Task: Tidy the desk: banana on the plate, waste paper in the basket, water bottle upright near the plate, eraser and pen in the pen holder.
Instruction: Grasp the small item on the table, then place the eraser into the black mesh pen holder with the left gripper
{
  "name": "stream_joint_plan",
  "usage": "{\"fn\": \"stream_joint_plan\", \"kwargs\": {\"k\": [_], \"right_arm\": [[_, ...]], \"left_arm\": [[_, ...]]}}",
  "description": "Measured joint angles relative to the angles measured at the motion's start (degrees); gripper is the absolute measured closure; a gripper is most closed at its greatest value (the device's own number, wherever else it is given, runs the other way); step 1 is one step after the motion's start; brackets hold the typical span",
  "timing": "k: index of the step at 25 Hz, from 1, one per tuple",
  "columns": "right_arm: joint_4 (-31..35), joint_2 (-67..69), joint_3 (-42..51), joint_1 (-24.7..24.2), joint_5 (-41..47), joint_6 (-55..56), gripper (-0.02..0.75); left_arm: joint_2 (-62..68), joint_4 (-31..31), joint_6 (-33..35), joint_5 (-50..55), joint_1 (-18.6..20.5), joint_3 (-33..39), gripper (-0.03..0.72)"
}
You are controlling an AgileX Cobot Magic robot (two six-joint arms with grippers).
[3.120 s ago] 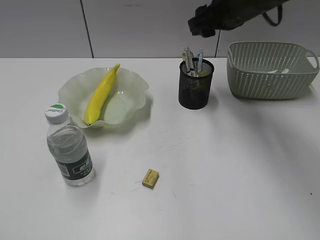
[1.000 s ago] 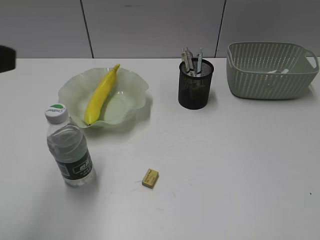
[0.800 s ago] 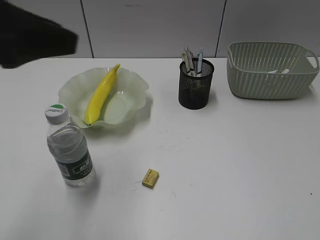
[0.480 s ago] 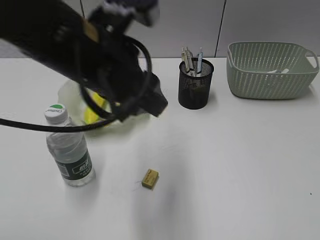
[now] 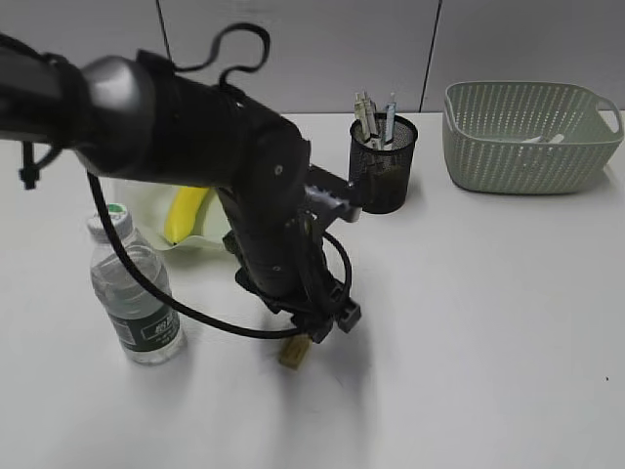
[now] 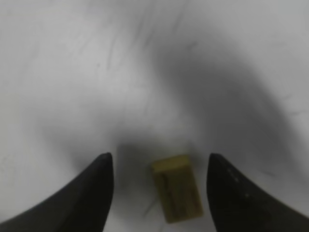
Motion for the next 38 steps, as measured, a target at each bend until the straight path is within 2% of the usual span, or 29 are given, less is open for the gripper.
{"fn": "stream_joint_plan", "kwargs": {"k": [7, 9, 11, 12, 16, 18, 21, 27, 33, 35, 38], "right_arm": [[0.1, 0.0, 0.0, 0.0, 0.0, 0.0, 0.366], [0.1, 0.0, 0.0, 0.0, 0.0, 0.0, 0.366], [0.2, 0.0, 0.0, 0.0, 0.0, 0.0, 0.366], [0.2, 0.0, 0.0, 0.0, 0.0, 0.0, 0.366], [0.2, 0.0, 0.0, 0.0, 0.0, 0.0, 0.366], [0.2, 0.0, 0.0, 0.0, 0.0, 0.0, 0.366], [0.2, 0.0, 0.0, 0.0, 0.0, 0.0, 0.366], [0.2, 0.0, 0.0, 0.0, 0.0, 0.0, 0.366], [0.2, 0.0, 0.0, 0.0, 0.0, 0.0, 0.366], [0.2, 0.0, 0.0, 0.0, 0.0, 0.0, 0.366], [0.2, 0.0, 0.0, 0.0, 0.0, 0.0, 0.366]], "left_arm": [[4.0, 2.2, -4.0, 2.1, 0.0, -0.7, 0.271], [4.0, 2.3, -4.1, 2.3, 0.0, -0.8, 0.351], [4.2, 2.7, -4.1, 2.5, 0.0, -1.1, 0.476], [4.2, 2.8, -4.1, 2.8, 0.0, -1.4, 0.502], [4.4, 2.7, -4.1, 2.9, 0.0, -4.0, 0.499], [4.1, 2.9, -4.1, 0.7, 0.0, -7.5, 0.499], [3.1, 4.9, -4.2, -7.1, 0.7, -14.2, 0.499], [5.5, 9.7, -4.2, -31.7, 4.6, -25.1, 0.499], [12.2, 9.9, -4.2, -36.6, 6.8, -28.2, 0.499], [13.6, 9.9, -4.2, -37.7, 7.0, -28.2, 0.453], [14.0, 9.9, -4.2, -39.2, 7.2, -28.2, 0.312]]}}
